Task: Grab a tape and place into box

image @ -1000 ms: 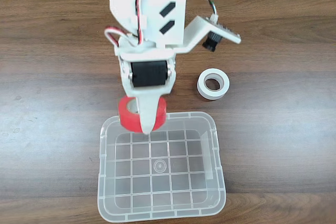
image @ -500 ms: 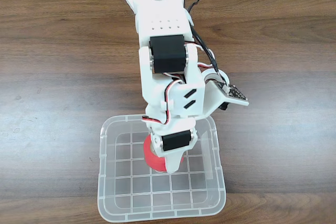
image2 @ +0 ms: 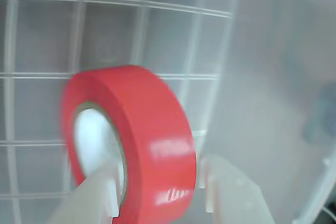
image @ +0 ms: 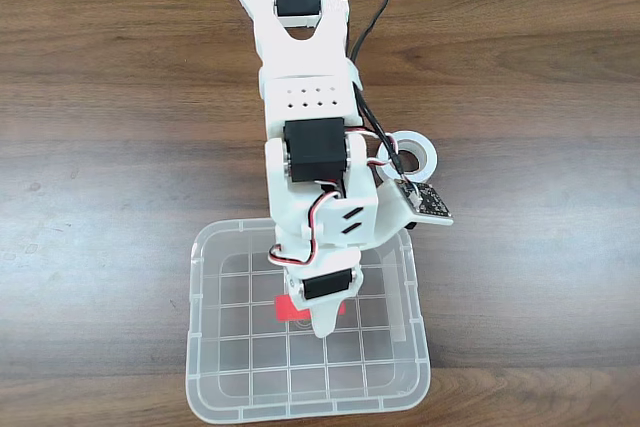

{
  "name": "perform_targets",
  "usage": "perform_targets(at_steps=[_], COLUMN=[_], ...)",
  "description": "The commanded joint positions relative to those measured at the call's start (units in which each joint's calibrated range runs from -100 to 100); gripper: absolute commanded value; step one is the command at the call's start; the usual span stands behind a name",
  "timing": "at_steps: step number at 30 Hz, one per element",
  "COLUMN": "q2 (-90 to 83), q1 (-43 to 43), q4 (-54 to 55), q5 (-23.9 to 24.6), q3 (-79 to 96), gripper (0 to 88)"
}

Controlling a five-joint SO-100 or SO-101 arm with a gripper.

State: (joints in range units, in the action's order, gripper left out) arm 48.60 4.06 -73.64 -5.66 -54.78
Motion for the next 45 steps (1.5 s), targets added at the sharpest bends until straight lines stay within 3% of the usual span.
perform_targets(at_steps=[1,5,10,21,45], q2=[-2.90,-2.90,-1.37,-1.94,-25.35], q1=[-0.40,-0.40,-0.33,-1.42,-1.72], q4=[-1.36,-1.87,-5.29,-8.03,-22.93], q5=[0.13,0.07,-0.19,0.13,2.02], q3=[-5.53,-5.53,-4.92,-5.88,-5.79], gripper=[16.3,17.1,25.6,25.4,24.0])
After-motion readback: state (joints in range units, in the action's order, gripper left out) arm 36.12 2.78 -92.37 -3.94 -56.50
